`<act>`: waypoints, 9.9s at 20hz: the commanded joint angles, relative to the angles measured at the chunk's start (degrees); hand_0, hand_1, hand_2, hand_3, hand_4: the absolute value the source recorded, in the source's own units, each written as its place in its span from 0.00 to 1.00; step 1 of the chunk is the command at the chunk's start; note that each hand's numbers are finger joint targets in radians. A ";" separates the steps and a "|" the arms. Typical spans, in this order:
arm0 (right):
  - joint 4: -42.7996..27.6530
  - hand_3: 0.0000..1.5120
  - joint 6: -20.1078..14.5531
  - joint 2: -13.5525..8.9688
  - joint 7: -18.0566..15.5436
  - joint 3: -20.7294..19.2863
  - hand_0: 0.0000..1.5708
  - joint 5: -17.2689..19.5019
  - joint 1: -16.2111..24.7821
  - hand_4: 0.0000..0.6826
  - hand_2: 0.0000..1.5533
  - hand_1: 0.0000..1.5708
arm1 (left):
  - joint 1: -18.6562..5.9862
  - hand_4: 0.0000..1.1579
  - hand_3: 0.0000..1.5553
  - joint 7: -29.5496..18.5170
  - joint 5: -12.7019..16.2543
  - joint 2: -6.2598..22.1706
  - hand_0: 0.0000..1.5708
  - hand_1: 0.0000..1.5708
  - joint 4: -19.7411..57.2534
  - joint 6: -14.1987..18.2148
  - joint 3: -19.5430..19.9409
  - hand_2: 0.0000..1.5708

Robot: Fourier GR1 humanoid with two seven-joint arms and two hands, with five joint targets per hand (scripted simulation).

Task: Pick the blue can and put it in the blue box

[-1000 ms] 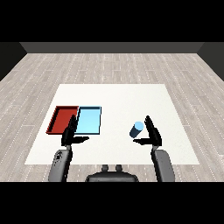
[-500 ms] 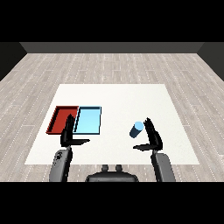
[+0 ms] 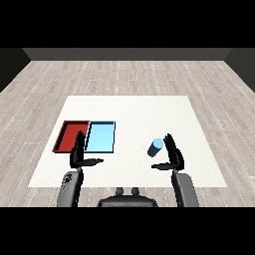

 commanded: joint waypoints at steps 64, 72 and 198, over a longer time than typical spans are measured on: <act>44.48 0.92 -14.39 0.99 -0.89 -7.92 0.88 -3.29 -29.19 0.61 0.90 0.88 | -1.57 0.00 0.00 -1.87 -0.17 1.11 0.00 0.00 1.85 -1.46 2.55 0.00; 38.98 0.94 -16.28 2.31 0.21 -4.52 0.93 -2.39 -24.72 0.77 0.93 0.93 | 1.45 0.00 0.00 5.20 -1.86 0.02 0.00 0.00 -8.22 0.73 -0.50 0.00; 13.28 0.17 -34.88 2.80 7.14 30.62 0.46 -6.41 -30.95 0.16 0.46 0.46 | -36.73 0.98 0.94 2.63 22.90 -2.29 1.00 1.00 34.74 37.72 -36.54 0.99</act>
